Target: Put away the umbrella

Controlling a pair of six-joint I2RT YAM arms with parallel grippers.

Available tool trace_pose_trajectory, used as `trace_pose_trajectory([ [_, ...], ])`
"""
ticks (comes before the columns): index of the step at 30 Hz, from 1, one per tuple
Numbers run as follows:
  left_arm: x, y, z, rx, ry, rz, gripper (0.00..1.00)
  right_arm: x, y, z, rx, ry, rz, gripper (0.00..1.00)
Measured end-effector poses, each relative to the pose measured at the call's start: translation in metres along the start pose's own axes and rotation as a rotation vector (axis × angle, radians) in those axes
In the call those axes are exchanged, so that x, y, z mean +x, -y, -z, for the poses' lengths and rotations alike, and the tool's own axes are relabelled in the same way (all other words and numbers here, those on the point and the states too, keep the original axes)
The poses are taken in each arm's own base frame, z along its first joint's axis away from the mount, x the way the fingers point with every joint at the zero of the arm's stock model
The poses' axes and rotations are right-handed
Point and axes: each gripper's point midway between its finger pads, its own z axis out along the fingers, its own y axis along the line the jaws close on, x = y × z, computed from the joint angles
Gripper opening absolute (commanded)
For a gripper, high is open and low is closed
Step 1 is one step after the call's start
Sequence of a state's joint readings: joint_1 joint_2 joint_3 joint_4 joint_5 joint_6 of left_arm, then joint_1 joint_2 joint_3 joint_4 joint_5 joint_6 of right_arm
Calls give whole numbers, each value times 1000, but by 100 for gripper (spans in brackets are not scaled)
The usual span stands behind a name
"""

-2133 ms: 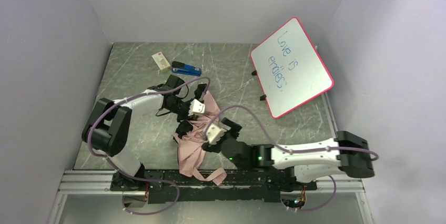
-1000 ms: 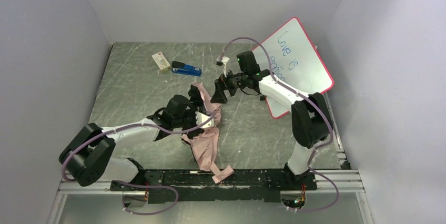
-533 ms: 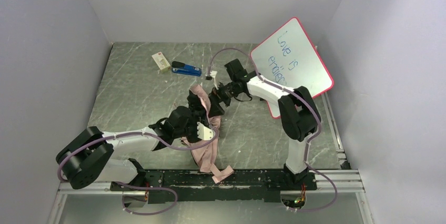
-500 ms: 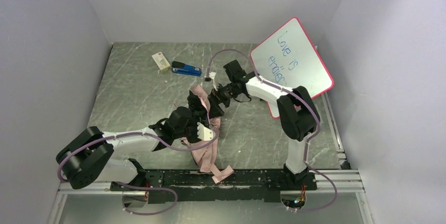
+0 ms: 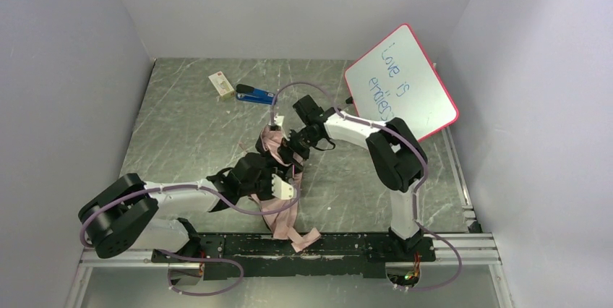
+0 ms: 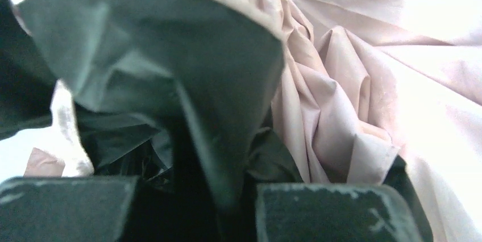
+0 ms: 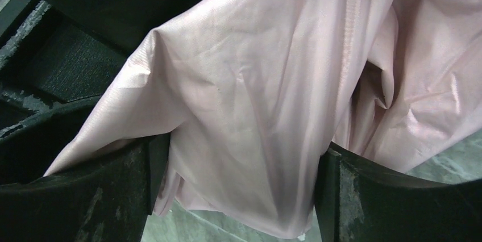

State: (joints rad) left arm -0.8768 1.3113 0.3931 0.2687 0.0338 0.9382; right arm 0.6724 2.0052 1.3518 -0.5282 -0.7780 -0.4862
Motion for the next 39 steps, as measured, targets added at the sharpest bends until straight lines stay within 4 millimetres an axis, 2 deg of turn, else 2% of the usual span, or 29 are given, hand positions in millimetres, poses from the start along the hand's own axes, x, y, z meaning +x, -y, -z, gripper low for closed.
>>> trace_pose_trajectory([
  [2, 1, 1, 0, 1, -6, 8, 23, 2, 0, -2, 18, -4, 8, 67],
  [4, 2, 1, 0, -3, -11, 22, 34, 6, 1, -4, 41, -9, 11, 56],
  [6, 2, 1, 0, -6, -13, 38, 45, 9, 2, -6, 59, -11, 9, 46],
  [9, 2, -2, 1, -16, -20, 61, 54, 11, 3, -7, 88, -4, 5, 34],
  [12, -2, -8, 1, -22, -23, 82, 63, 11, 7, -5, 130, 11, -5, 33],
  [14, -4, -13, 2, -22, -25, 95, 82, 10, 9, -3, 157, 26, -27, 33],
  [16, -5, -20, 4, -26, -27, 114, 90, 10, 11, 0, 193, 36, -46, 30],
  [20, -5, -43, 14, -53, -13, 178, 92, 12, 23, 14, 293, 70, -84, 25],
  [24, 21, -68, 41, -118, -32, 279, 93, 13, 51, 35, 420, 96, -114, 24],
  [28, 46, -92, 73, -217, -56, 368, 93, 9, 69, 44, 529, 96, -97, 24],
  [30, 55, -96, 83, -246, -75, 401, 92, 5, 74, 45, 592, 87, -66, 25],
  [32, 65, -95, 89, -256, -99, 439, 94, 1, 76, 44, 655, 81, -22, 25],
  [36, 81, -93, 95, -266, -141, 508, 94, -1, 67, 39, 771, 81, 94, 25],
  [39, 86, -105, 99, -297, -154, 543, 94, -2, 60, 35, 861, 70, 192, 25],
])
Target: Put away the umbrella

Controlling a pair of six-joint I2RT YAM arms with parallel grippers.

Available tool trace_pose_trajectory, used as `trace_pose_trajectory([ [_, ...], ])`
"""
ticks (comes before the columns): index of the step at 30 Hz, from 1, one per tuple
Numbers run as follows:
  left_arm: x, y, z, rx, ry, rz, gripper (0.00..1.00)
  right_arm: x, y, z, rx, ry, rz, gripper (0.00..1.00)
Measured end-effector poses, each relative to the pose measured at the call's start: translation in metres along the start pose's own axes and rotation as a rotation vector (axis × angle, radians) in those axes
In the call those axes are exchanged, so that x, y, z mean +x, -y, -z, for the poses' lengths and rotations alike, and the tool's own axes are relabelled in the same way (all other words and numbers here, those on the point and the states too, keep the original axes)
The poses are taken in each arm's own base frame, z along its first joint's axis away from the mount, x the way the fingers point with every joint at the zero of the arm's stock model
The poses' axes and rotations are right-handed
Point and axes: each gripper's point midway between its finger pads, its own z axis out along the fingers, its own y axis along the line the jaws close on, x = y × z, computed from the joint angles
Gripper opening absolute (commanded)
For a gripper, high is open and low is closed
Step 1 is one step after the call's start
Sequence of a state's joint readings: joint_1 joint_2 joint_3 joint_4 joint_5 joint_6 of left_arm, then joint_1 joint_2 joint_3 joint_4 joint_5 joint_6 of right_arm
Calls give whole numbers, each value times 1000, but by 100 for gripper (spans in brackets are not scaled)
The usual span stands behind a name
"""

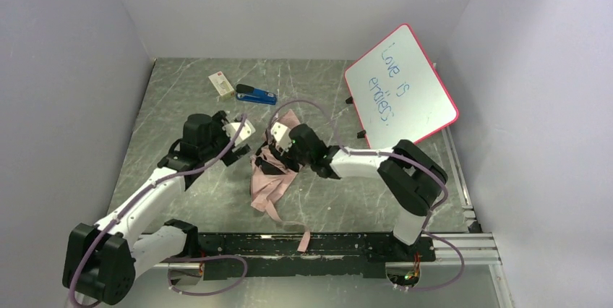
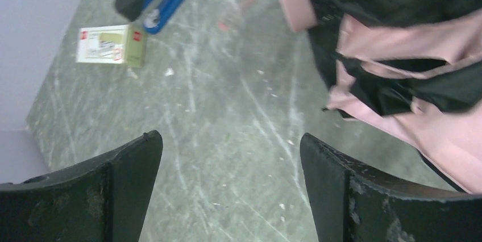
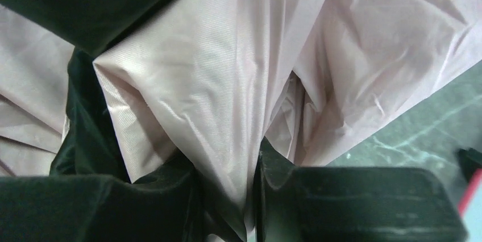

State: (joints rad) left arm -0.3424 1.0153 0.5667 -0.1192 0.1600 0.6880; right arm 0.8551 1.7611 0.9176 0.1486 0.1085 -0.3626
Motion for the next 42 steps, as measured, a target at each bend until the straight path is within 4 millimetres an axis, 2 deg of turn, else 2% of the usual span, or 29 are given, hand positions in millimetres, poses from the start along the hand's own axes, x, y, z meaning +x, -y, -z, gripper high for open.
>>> trace_pose_trajectory([
  [7, -25, -59, 4, -129, 39, 92, 97, -7, -17, 9, 165, 13, 236, 25],
  [10, -39, -68, -4, -109, 62, 117, 97, -7, -25, 11, 222, 15, 342, 25],
  [13, -57, -69, -16, -32, 94, 125, 97, -4, -33, 15, 288, 14, 458, 25],
  [17, -75, -59, -21, 87, 142, 86, 97, -2, -40, 18, 374, 0, 581, 25],
  [20, -83, -45, -19, 182, 183, 28, 97, 0, -45, 17, 447, -20, 680, 25],
  [27, -90, -13, -24, 411, 203, -122, 97, -4, -60, 23, 529, -28, 824, 25],
  [34, -95, 3, -38, 574, 199, -208, 97, -10, -78, 28, 535, 10, 954, 25],
  [37, -97, 18, -42, 632, 198, -252, 97, -12, -84, 29, 533, 31, 1000, 25],
  [42, -97, 55, -49, 776, 182, -327, 97, -15, -88, 30, 526, 48, 1035, 25],
])
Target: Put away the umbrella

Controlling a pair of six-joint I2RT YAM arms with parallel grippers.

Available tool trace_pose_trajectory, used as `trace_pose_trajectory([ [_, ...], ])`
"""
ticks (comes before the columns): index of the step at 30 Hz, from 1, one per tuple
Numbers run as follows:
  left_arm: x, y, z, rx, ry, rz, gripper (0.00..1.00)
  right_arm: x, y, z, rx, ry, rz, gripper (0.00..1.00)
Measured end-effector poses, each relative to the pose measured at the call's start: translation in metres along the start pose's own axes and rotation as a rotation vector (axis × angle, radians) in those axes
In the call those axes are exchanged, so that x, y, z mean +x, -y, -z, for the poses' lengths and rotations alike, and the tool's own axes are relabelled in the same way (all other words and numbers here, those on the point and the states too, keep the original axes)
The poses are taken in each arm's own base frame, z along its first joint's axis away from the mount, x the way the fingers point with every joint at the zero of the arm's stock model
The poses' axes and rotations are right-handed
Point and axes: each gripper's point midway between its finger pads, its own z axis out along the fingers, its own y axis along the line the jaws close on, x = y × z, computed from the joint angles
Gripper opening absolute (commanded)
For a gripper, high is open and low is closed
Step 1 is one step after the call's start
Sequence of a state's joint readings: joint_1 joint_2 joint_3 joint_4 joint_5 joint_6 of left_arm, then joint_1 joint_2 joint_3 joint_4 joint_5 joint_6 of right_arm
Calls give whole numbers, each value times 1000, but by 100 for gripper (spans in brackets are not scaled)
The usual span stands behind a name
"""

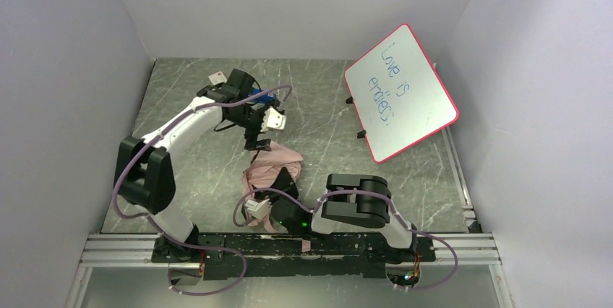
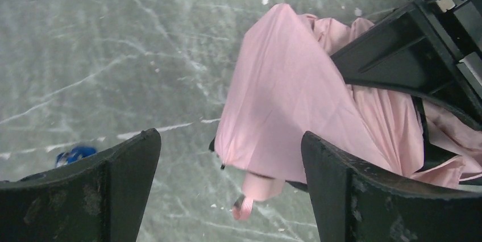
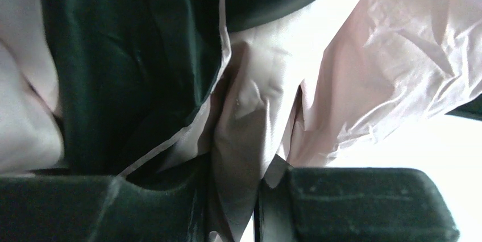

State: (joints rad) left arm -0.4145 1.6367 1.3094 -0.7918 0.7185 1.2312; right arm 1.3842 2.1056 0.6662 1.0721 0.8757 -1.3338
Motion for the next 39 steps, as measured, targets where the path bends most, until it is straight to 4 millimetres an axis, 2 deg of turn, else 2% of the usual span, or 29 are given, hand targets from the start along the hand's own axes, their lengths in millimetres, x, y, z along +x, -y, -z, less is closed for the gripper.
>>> trace_pose_trajectory([
  [5, 7, 5, -24, 111, -23, -10, 96, -4, 0, 1, 3, 17, 13, 25],
  [8, 26, 15, -40, 191, -62, 8, 92, -4, 0, 1, 3, 21, 17, 25],
  [13, 62, 41, -62, 308, -149, 32, 91, -5, 0, 1, 1, 25, 18, 25],
  [15, 71, 52, -65, 334, -167, 34, 91, -7, -1, 2, -2, 34, 20, 25],
  [23, 84, 67, -70, 321, -178, 32, 85, -12, -4, 4, -9, 54, 27, 28],
  [25, 85, 69, -70, 307, -176, 32, 79, -12, -4, 4, -10, 57, 28, 30],
  [31, 86, 75, -67, 269, -177, 48, 51, -12, -3, 5, -9, 60, 21, 35],
  [34, 88, 73, -68, 255, -182, 54, 39, -11, 0, 5, -8, 59, 9, 45],
  [36, 88, 72, -69, 249, -184, 56, 36, -10, 3, 5, -5, 56, 0, 54],
  [39, 89, 72, -69, 235, -185, 54, 33, -9, 13, 7, 8, 51, -25, 58],
])
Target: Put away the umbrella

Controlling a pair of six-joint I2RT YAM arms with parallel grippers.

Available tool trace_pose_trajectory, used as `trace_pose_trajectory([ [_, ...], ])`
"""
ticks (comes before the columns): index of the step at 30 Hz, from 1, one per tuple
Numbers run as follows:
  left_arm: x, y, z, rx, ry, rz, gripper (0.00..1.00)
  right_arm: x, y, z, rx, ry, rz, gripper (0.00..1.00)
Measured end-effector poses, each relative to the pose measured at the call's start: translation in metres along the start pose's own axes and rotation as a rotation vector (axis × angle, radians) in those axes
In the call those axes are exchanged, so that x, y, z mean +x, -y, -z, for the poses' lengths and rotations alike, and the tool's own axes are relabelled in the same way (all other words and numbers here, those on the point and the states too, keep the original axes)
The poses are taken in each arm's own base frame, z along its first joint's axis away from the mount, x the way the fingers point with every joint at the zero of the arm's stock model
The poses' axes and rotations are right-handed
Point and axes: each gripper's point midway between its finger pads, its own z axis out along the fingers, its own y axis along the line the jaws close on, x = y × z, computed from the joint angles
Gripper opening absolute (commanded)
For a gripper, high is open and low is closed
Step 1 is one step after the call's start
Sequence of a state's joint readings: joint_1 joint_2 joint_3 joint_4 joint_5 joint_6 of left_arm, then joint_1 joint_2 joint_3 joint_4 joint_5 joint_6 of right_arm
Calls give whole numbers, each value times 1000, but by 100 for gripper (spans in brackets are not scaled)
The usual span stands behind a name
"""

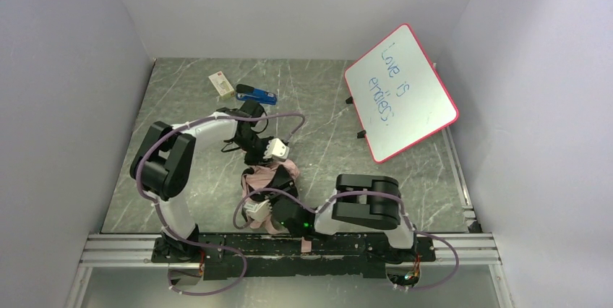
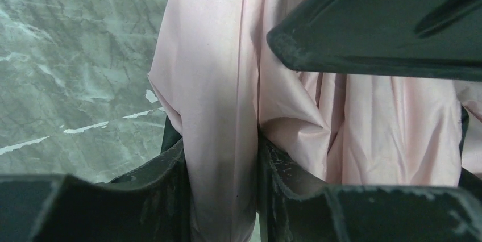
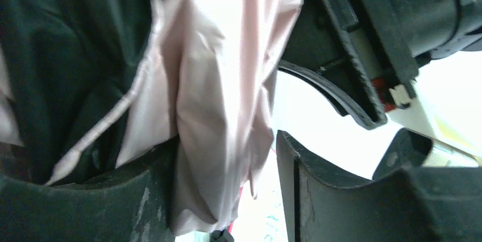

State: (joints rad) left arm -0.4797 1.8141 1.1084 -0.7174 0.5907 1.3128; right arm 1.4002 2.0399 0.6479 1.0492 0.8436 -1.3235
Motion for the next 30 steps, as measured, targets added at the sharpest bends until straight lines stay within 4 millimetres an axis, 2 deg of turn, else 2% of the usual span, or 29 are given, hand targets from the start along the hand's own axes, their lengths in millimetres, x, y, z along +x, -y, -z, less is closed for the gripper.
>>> trace_pose_trajectory([
  [6, 0, 0, 1, -34, 4, 11, 34, 6, 22, 12, -8, -3, -115, 66],
  [11, 0, 0, 2, -67, 8, 35, 31, 9, 36, 37, -20, 0, -285, 68],
  [13, 0, 0, 2, -75, 9, 49, 28, 7, 35, 49, -31, 6, -361, 68],
  [15, 0, -1, 2, -85, 8, 64, 19, 6, 33, 62, -43, 12, -449, 68],
  [17, 0, -1, 2, -99, 10, 77, 16, 7, 33, 76, -49, 23, -560, 68],
  [21, 1, -2, 3, -127, 14, 96, 9, 16, 47, 94, -28, 46, -832, 68],
  [24, 1, -3, 4, -143, 16, 116, 5, 25, 62, 101, 2, 70, -1037, 67],
  [26, 0, -4, 4, -149, 17, 129, 5, 35, 71, 99, 12, 63, -1148, 67],
  [30, 0, -5, 4, -166, 22, 149, 5, 78, 94, 83, 64, 38, -1407, 68],
])
